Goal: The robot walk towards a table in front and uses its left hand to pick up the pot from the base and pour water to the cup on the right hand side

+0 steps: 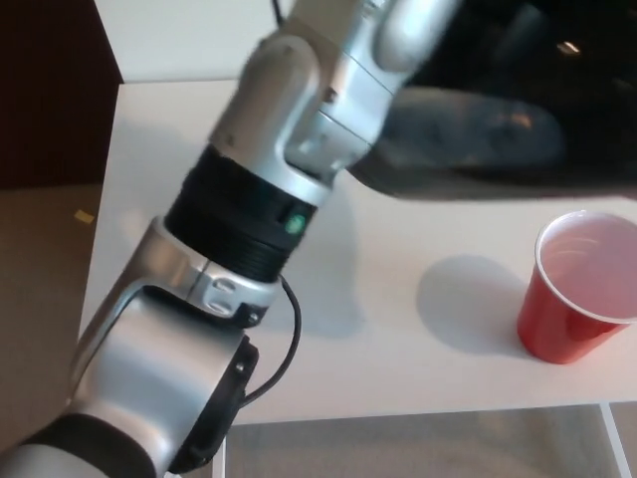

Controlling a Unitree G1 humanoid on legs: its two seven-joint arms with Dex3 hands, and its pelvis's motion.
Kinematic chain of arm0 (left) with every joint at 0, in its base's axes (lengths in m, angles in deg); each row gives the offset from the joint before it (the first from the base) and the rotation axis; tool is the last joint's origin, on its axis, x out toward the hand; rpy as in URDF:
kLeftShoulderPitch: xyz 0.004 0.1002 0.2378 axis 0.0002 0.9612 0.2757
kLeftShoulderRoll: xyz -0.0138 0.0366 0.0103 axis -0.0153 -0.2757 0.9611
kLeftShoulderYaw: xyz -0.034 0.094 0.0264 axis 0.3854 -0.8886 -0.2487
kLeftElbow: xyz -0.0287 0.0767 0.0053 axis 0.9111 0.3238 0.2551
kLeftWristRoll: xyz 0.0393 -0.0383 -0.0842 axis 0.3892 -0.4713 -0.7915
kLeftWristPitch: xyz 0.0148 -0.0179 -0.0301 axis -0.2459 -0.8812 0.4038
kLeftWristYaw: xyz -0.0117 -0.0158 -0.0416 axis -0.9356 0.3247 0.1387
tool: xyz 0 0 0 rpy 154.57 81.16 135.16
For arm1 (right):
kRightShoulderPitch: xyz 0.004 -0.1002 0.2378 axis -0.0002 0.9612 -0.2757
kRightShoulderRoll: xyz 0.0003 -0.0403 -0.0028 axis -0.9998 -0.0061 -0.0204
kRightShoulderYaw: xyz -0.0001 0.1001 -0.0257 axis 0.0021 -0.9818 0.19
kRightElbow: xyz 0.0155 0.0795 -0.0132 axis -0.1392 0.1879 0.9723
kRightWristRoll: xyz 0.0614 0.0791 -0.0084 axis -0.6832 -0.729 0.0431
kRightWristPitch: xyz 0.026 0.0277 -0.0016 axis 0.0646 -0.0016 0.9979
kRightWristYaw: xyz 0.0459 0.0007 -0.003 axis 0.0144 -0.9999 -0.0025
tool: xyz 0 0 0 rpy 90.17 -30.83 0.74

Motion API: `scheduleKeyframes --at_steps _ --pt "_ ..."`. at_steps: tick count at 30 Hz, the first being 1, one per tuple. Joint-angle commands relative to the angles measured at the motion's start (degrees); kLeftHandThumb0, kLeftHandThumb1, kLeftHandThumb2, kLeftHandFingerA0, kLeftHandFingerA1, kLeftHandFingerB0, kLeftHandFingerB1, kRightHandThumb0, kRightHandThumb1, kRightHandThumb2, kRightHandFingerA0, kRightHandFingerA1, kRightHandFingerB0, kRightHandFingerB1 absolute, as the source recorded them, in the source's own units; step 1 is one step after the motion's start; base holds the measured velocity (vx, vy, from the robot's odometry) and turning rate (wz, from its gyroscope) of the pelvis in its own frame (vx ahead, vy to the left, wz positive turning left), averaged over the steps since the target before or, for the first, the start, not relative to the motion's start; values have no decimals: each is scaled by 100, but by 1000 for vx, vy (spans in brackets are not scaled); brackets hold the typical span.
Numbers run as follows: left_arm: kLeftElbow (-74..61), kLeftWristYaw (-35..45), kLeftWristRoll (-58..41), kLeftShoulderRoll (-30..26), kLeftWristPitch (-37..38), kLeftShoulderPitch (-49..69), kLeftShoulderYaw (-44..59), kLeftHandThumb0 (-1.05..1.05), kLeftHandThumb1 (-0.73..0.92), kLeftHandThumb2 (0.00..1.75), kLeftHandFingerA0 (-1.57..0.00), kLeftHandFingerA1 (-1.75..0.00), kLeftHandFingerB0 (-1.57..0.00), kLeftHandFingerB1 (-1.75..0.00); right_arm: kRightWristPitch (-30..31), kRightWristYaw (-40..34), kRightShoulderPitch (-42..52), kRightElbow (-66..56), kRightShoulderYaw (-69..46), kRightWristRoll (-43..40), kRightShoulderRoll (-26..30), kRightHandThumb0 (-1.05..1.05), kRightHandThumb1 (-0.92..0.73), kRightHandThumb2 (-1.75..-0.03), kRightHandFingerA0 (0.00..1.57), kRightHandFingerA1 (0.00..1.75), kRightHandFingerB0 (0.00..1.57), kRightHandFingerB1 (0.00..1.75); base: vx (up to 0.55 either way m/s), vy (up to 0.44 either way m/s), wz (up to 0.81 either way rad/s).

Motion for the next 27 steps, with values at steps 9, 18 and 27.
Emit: scheduleKeyframes --at_steps 9,18,27 --pt "-753 554 -4960 66 -3320 -54 4506 1 63 92 -96 -154 -77 -114 -108 -183 228 -44 -300 -229 46 -51 -92 -69 24 59 20 49 0 0 0" --pt "-1139 580 -5023 606 -3444 886 4774 -2 69 77 -103 -139 -79 -110 -59 -150 226 -30 -408 -304 -13 -50 -92 -69 24 60 18 49 0 0 0" --pt "-1088 567 -4947 1186 -3330 1614 4761 1 66 87 -97 -148 -77 -109 -166 -80 118 -69 -422 -234 20 -48 -92 -71 23 60 18 49 0 0 0"
